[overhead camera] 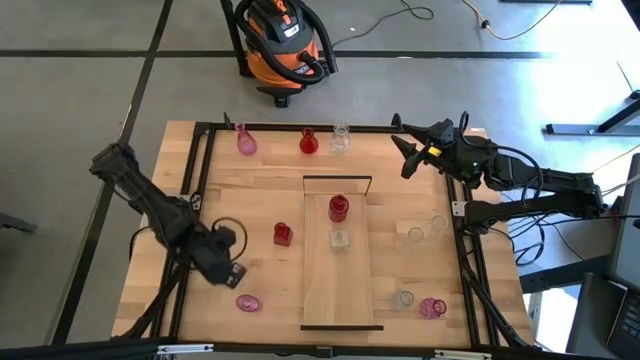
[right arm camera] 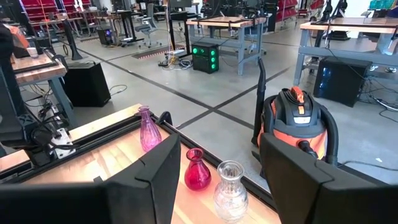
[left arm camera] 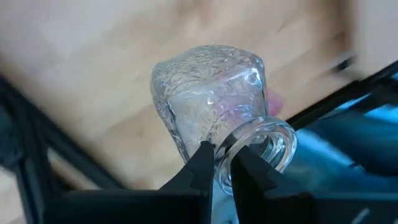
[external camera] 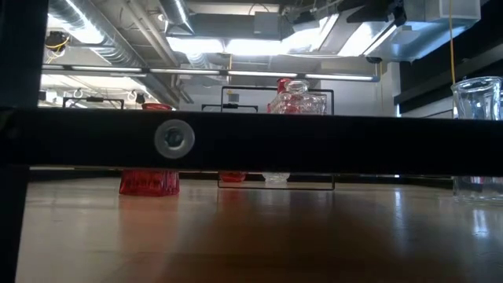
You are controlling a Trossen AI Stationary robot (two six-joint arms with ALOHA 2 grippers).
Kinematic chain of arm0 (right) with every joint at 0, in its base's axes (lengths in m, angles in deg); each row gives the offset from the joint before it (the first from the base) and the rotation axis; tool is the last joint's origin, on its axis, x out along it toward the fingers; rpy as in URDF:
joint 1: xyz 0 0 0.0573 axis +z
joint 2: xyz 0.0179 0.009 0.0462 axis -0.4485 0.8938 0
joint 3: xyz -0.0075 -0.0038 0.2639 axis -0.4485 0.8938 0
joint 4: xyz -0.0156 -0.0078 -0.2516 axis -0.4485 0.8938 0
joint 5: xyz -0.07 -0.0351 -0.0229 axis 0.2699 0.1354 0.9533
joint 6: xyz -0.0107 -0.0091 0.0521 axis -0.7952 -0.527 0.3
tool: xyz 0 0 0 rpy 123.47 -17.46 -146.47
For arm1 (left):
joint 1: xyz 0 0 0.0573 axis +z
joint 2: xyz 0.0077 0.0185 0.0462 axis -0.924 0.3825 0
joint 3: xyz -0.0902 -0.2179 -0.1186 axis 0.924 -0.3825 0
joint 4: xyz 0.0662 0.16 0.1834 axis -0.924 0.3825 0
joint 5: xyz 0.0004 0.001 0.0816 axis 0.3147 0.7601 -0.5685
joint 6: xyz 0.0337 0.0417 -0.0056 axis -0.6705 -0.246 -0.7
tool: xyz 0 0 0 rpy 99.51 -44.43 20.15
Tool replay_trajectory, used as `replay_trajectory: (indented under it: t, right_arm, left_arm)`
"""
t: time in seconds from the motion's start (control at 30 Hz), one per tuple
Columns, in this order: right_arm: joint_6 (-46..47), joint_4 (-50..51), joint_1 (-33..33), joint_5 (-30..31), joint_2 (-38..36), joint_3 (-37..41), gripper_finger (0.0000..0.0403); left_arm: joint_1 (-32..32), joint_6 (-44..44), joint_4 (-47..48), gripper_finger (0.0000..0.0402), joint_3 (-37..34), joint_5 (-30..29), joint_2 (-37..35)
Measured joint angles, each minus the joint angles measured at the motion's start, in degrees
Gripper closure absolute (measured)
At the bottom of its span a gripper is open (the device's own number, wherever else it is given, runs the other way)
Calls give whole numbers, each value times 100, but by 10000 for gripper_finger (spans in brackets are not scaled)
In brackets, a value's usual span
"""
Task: Sort vases onto shelf
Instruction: Put the transparent vase on the shelf aligned with the other transparent vase
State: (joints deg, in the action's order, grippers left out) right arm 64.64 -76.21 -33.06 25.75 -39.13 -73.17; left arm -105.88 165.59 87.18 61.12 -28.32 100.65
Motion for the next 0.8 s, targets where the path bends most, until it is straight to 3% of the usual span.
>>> replay_trajectory:
  t: [0.17, 0.4, 0.8]
  right_arm:
    - [1, 0, 0, -4, -1, 0, 201]
    - [3, -4, 0, -2, -1, 0, 201]
    - [141, -7, 0, -4, -1, 0, 201]
  left_arm:
    - [705, -692, 440, 376, 702, -196, -5]
    - [1793, -1598, -348, 376, 1203, -420, 224]
    - [2518, -2588, -1636, 376, 1256, 86, 1302]
